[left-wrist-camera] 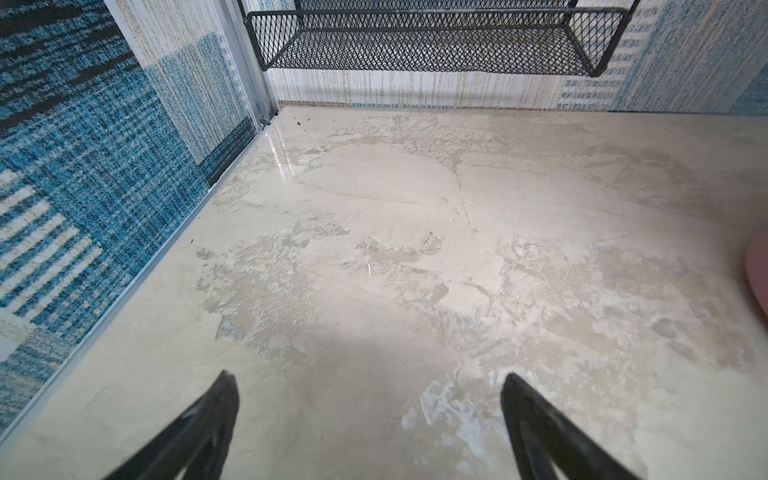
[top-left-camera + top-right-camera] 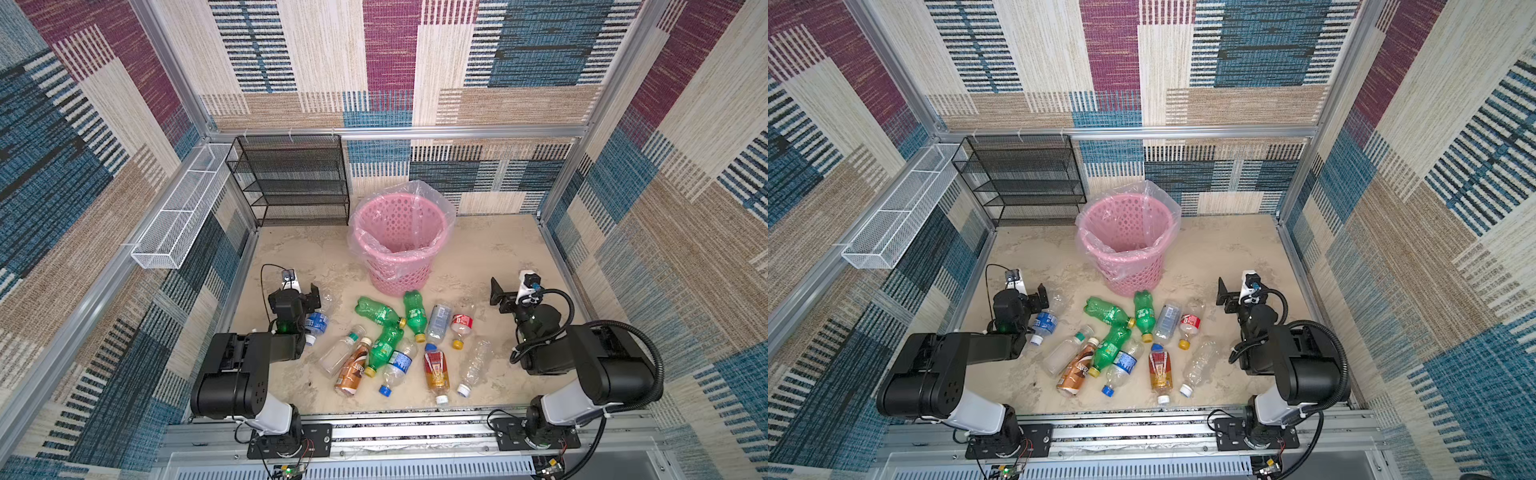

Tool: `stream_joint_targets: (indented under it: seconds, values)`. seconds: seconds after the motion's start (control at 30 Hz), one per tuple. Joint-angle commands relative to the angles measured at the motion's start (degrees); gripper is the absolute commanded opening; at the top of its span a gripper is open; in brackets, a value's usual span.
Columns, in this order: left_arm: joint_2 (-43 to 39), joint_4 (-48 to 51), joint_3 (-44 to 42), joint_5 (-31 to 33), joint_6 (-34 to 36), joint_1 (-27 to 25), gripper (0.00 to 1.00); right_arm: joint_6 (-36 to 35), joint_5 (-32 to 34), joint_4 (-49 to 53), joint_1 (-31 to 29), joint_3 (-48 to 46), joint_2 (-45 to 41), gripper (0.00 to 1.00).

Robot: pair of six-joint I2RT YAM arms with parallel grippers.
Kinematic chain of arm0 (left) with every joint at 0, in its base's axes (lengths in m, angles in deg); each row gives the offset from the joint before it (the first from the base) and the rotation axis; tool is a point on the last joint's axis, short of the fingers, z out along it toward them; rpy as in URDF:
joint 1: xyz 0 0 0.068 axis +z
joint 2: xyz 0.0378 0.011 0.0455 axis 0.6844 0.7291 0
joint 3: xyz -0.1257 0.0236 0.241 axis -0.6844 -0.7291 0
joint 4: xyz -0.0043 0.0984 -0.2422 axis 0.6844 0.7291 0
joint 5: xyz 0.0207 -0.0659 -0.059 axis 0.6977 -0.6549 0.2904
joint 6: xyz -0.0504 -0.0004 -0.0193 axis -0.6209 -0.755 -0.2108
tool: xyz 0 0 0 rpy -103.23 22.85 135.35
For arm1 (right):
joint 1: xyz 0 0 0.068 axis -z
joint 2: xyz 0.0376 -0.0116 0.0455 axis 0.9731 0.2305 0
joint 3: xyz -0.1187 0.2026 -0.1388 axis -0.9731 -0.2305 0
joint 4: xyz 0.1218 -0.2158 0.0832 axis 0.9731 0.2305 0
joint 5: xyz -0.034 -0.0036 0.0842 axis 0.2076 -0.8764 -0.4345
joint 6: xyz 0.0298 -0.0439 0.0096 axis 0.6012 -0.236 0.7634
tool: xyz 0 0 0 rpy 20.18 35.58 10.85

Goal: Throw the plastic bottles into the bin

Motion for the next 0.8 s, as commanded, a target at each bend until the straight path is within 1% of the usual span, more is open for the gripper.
stream_joint_targets:
  seconds: [0.0, 0.77]
  values:
    - [-0.01, -0.24, 0.32, -0.56, -0.25, 0.03, 0.99, -0.24, -0.06, -1.21, -0.09, 0.14, 0.08, 0.99]
    - [0.02, -0.21, 0.26, -0.63, -0.32, 0.03, 0.99, -0.32, -0.5, -0.05, -0.11, 0.77, 0.08, 0.98]
